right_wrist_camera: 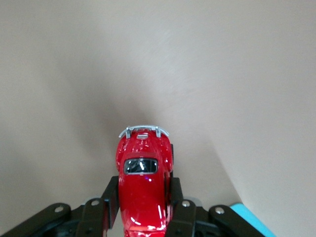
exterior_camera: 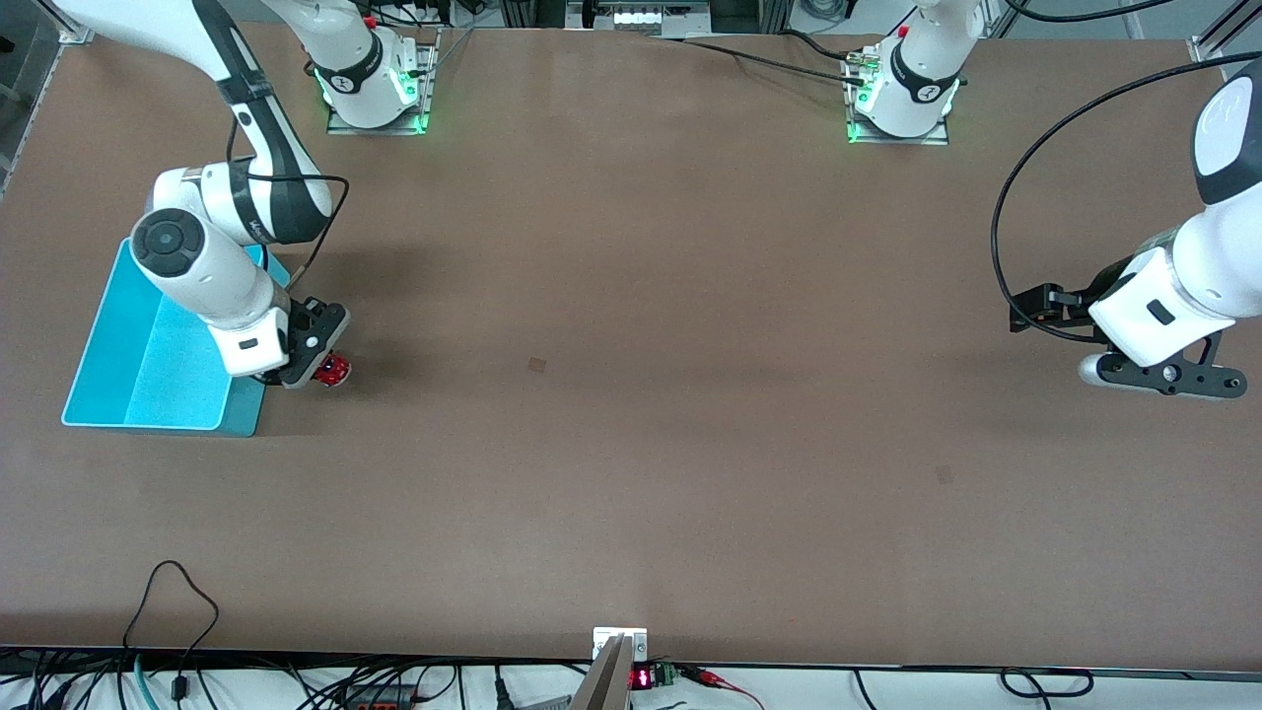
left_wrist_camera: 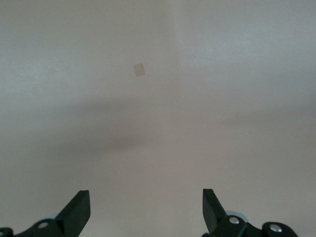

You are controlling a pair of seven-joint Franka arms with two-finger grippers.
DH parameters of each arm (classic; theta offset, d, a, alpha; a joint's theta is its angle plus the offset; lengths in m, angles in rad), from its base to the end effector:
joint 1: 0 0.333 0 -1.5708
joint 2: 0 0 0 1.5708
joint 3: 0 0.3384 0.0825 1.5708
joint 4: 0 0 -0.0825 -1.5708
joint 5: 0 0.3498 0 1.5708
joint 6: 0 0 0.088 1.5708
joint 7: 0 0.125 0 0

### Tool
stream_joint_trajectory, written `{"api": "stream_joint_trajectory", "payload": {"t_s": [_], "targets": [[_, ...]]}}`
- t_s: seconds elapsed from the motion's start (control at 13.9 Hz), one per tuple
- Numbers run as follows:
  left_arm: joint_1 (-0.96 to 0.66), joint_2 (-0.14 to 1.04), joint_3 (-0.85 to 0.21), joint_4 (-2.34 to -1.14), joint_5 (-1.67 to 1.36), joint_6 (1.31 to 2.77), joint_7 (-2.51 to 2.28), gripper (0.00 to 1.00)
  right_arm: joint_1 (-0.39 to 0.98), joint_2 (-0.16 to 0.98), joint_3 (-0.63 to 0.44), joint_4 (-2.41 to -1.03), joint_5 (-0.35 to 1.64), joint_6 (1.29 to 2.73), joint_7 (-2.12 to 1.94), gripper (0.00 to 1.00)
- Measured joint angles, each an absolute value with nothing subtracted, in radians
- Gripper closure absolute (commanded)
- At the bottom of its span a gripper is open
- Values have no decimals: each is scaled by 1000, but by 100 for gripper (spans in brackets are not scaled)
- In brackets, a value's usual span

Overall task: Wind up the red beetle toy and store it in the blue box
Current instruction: 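Lift the car with the right gripper over the blue box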

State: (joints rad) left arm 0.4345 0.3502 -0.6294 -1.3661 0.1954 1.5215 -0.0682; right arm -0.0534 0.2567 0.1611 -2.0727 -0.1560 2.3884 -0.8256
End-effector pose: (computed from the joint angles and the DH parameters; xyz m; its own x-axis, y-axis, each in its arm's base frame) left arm 0.6046 -0.0306 0.5450 0.9851 -0.1125 -0.1299 -0.1135 -0.9935 -0.0003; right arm 0.5691 0.0549 0.3409 0.5090 0.8607 -0.0126 0.8576 -0.5058 0.0936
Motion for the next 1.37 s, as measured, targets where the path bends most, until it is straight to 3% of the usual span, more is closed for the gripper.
{"api": "stream_joint_trajectory", "payload": {"t_s": [0.29, 0.79, 1.37], "targets": [[435, 350, -629, -1366, 195, 1522, -68, 0, -58, 209, 127, -2038, -112, 2347, -597, 100], [437, 350, -629, -1366, 195, 1521, -68, 0, -66, 135, -65, -2021, -104, 2189, -295, 99], [437, 350, -629, -1365, 196, 1522, -68, 0, -88, 174, -208, -2055, -102, 2144, -176, 99]]}}
